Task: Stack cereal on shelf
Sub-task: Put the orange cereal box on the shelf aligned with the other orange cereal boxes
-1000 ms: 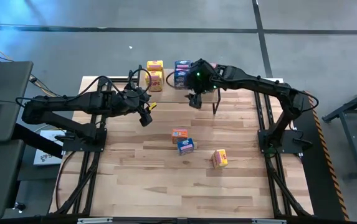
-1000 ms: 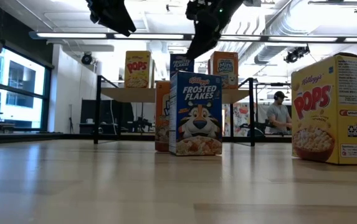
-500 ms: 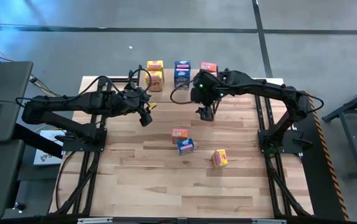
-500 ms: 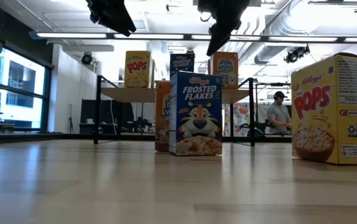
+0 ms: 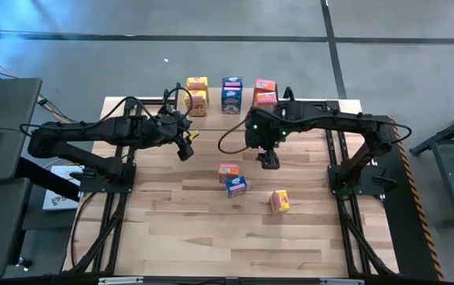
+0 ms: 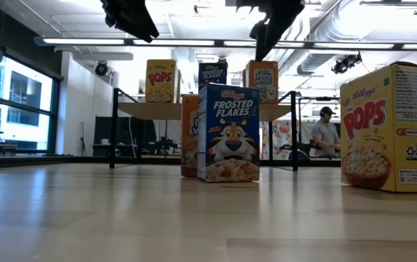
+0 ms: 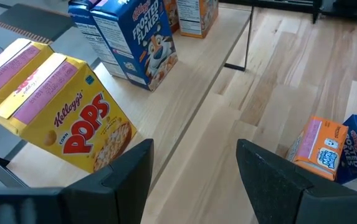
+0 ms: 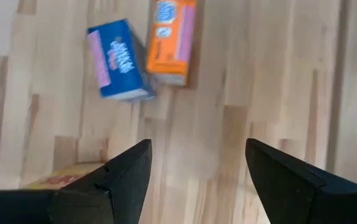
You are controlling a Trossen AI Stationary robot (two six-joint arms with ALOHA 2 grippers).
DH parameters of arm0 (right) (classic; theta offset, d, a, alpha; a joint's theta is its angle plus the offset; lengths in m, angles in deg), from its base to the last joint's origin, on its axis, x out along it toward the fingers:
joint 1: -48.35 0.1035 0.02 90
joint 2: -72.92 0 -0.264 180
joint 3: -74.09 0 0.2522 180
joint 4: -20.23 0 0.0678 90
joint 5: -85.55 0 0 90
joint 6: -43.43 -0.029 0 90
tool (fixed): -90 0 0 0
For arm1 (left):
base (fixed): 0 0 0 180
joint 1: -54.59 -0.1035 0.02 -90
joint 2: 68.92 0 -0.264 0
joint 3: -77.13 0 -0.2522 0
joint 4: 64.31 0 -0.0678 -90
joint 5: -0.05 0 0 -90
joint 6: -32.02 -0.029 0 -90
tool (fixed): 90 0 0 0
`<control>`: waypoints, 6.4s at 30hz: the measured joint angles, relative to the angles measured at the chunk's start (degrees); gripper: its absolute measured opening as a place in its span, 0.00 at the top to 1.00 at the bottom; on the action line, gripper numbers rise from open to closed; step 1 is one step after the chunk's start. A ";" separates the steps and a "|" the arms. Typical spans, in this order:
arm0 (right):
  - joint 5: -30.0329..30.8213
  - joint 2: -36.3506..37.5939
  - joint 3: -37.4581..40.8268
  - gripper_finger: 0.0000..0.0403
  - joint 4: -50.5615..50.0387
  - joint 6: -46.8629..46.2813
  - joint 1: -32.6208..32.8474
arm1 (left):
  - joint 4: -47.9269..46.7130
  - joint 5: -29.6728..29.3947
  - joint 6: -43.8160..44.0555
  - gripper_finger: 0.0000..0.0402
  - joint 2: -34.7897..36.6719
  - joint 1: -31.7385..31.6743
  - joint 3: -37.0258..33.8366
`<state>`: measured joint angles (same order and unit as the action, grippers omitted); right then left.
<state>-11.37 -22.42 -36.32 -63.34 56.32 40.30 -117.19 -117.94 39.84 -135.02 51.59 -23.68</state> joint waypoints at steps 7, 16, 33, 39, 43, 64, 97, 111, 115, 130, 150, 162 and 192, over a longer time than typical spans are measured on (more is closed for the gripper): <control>0.59 0.21 0.30 0.38 0.64 0.02 1.76 | 0.00 0.00 0.00 0.45 0.00 0.00 0.00; 4.35 6.62 17.02 0.38 13.65 -3.12 2.14 | 0.00 0.00 -1.10 0.45 0.00 0.00 0.00; 5.88 18.20 32.33 0.38 36.87 -9.78 4.52 | -2.27 4.00 3.23 0.45 0.00 1.52 0.00; 10.26 17.83 32.37 0.38 38.56 -10.54 8.93 | -6.88 3.26 7.26 0.45 0.00 5.18 0.00; 14.23 17.79 32.37 0.38 39.75 -11.39 11.25 | -9.39 1.05 10.26 0.45 0.00 8.60 0.00; 8.03 8.25 32.37 0.38 53.84 -4.55 8.72 | -13.82 -4.36 16.09 0.45 -0.02 17.62 -0.15; -0.76 1.35 32.13 0.38 57.13 -4.94 5.46 | -13.52 -6.14 16.14 0.45 0.00 17.62 -0.15; -0.70 1.35 32.13 0.38 56.18 -4.24 5.42 | -13.53 -6.10 17.16 0.45 0.00 17.62 -0.15; -0.44 1.35 32.13 0.38 55.79 -4.24 5.42 | -13.53 -6.10 17.16 0.45 0.00 17.62 -0.15; -0.30 0.78 32.18 0.38 54.55 -4.98 5.42 | -13.53 -6.10 17.14 0.45 0.00 17.62 -0.15; 1.09 -0.99 32.22 0.38 54.66 -5.09 5.39 | -13.53 -6.12 17.11 0.45 -0.02 17.62 -0.17; 0.87 -1.10 32.23 0.49 54.50 -5.33 5.42 | -13.54 -6.12 17.11 0.45 -0.02 17.62 -0.17; 4.95 14.56 32.22 0.57 43.60 -3.60 3.49 | -13.51 -6.07 17.09 0.45 -0.02 17.60 -0.17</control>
<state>-6.42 -7.86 -4.10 -19.74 52.72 43.79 -130.70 -124.02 56.93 -135.04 69.18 -23.85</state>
